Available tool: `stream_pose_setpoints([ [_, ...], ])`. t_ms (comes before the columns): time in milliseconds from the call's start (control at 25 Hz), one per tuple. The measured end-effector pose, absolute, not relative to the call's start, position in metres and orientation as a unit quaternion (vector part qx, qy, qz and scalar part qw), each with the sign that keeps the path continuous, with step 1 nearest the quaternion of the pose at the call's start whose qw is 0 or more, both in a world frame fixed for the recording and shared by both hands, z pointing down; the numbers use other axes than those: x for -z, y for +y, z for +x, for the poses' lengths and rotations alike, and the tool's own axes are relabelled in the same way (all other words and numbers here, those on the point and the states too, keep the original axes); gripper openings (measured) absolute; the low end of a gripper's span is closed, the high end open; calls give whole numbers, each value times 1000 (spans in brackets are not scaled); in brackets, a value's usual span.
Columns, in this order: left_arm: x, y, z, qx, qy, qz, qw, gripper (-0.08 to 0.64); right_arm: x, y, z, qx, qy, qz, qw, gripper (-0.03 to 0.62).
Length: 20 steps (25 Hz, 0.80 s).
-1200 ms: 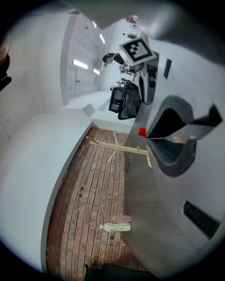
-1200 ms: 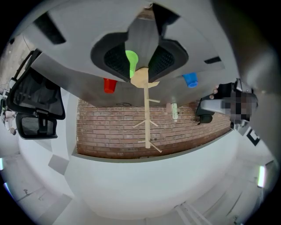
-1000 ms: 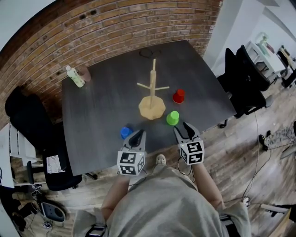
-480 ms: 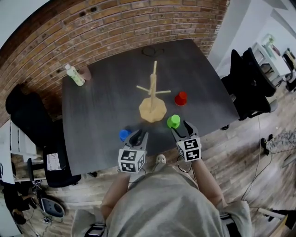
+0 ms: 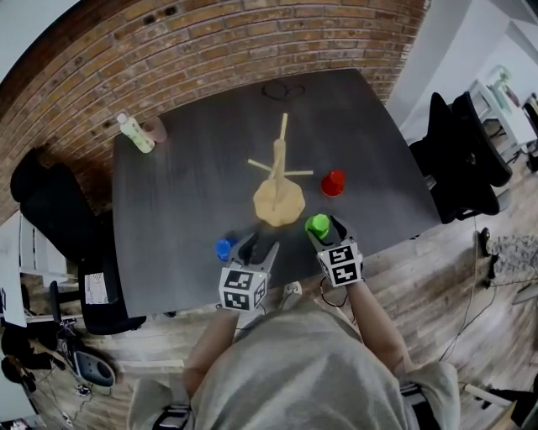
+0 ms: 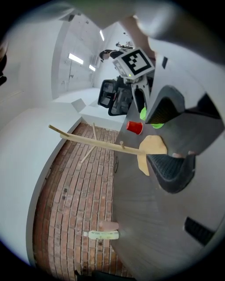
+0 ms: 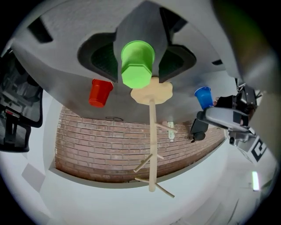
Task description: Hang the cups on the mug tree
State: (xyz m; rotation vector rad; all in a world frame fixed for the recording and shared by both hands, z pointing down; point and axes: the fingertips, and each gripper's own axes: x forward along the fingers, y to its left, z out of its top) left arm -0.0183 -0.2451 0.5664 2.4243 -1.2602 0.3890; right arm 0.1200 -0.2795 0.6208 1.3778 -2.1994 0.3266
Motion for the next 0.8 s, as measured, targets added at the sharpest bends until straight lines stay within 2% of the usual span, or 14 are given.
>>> stream_pose_setpoints([
  [200, -573, -248, -17, -141, -449, 860, 196, 216, -630, -286, 119, -125, -812, 502, 272, 279],
  [360, -573, -249, -17, -142, -453, 857, 199, 216, -634, -285, 119, -128, -810, 499, 280, 242],
  [800, -572, -248, -17, -138, -458, 856, 195, 216, -622, -283, 124, -122, -812, 502, 272, 236],
])
